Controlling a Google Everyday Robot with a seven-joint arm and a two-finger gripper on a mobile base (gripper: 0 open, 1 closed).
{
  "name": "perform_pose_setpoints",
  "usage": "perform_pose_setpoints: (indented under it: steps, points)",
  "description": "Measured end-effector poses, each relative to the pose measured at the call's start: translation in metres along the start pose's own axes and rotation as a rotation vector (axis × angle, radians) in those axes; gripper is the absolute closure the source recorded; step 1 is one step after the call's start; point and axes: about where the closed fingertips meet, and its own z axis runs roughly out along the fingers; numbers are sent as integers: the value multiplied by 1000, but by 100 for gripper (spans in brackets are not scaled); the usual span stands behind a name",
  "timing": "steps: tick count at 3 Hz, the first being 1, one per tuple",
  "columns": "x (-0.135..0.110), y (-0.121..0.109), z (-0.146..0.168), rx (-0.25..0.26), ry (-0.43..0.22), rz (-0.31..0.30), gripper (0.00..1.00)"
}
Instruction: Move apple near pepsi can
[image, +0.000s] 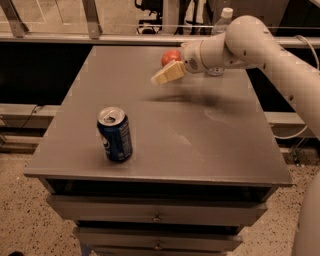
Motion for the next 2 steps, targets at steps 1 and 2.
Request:
perform_pose_setpoints:
  steps: [1,2]
  points:
    - [9,-16,1,34,1,13,0]
    - [17,-28,0,61,2,26,0]
